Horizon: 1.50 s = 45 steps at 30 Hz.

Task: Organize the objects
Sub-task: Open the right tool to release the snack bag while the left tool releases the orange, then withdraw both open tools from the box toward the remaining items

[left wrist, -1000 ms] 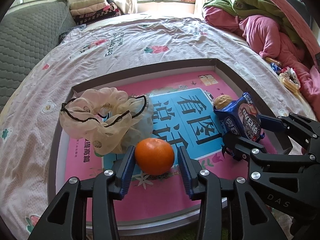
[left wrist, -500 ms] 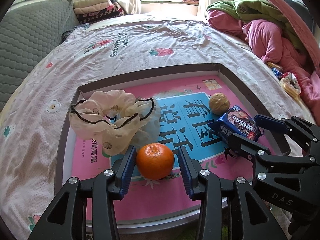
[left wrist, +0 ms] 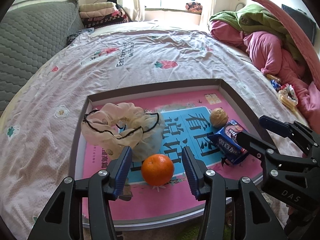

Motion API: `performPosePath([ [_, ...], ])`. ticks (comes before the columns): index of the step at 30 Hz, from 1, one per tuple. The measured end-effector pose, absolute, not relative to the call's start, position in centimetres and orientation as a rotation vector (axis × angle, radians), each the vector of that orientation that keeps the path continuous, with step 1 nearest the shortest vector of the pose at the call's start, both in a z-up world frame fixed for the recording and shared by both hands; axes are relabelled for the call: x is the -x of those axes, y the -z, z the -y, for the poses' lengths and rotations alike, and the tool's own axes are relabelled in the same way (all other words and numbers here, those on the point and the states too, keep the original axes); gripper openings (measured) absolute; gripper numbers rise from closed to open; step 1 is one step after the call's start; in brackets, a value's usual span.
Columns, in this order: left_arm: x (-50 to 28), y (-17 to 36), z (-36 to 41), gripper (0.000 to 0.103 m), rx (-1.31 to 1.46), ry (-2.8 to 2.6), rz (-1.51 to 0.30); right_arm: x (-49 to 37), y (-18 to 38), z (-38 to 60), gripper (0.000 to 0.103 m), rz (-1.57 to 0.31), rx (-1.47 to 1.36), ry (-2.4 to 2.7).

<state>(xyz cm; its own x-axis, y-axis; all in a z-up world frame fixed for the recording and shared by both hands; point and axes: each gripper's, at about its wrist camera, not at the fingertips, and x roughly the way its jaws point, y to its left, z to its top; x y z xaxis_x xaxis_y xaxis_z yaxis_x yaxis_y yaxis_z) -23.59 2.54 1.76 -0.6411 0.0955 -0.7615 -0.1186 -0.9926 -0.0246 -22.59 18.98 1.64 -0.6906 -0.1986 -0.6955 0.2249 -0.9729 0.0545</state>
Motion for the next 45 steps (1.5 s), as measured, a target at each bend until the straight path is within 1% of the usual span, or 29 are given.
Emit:
performPosePath([
  [4, 23.2, -2.6, -2.3, 0.058, 1.234, -2.769, -0.046, 22.2, -2.3, -19.1, 0.066, -0.024, -1.049, 2.702],
  [7, 23.0, -3.2, -1.9, 0.059, 1.207, -2.789, -0.039, 22.0, -2.8, -19.2, 0.066, -0.004, -1.016, 2.711],
  [10, 22.8, -3.7, -1.5, 0.063, 1.184, -2.815, -0.042, 21.8, -3.2, -19.4, 0.066, 0.013, -0.984, 2.723],
  [19, 22.4, -4.7, -0.3, 0.064, 1.152, -2.856, -0.016, 21.1, -4.0, -19.5, 0.067, 0.027, -0.928, 2.739],
  [29, 21.5, -5.0, -0.5, 0.064, 1.132, -2.879, -0.050, 20.1, -4.9, -19.3, 0.067, 0.015, -0.875, 2.746],
  [39, 20.0, -5.3, 0.2, 0.064, 1.113, -2.917, -0.040, 18.6, -5.4, -19.3, 0.067, 0.014, -0.837, 2.749],
  [45, 18.9, -5.6, 0.1, 0.065, 1.084, -2.934, -0.054, 17.5, -6.0, -18.8, 0.067, -0.027, -0.780, 2.758],
])
